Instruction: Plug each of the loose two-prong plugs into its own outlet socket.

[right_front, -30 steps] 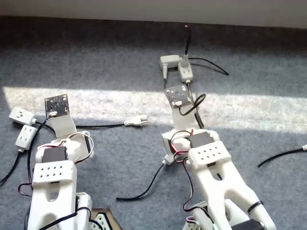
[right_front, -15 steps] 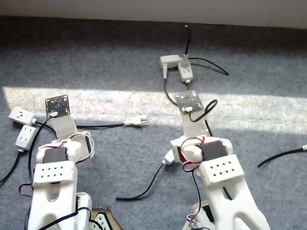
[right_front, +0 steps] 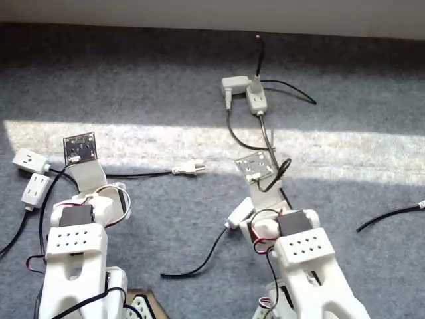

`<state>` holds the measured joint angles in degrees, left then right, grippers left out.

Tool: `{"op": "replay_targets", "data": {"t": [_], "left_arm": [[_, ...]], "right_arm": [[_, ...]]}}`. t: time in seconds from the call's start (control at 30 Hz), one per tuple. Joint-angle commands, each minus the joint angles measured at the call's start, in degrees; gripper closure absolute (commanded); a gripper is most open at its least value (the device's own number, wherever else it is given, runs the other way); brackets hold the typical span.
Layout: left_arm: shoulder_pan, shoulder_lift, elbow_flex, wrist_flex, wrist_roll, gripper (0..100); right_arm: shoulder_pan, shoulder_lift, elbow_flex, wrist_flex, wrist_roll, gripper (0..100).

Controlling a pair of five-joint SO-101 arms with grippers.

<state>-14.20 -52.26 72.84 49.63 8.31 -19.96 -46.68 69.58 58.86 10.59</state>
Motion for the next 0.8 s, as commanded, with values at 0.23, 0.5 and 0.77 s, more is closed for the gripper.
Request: {"op": "replay_targets", "data": {"t": [0.23, 0.5, 0.77], "left_arm": [[2.24, -0.84, -0.22, -0.7, 0.26, 79], [2.24, -0.92, -0.22, -0.79, 0.26, 79], [2.33, -0.92, -0.22, -0.88, 0.26, 79]], "right_arm": [[0.31, 17.01, -11.3, -9.63, 0.35, 80.8], [-3.91, 21.14, -17.27, -9.89, -2.9, 80.8], [-3.47, 19.65, -16.84, -14.64, -2.99, 80.8]]}}
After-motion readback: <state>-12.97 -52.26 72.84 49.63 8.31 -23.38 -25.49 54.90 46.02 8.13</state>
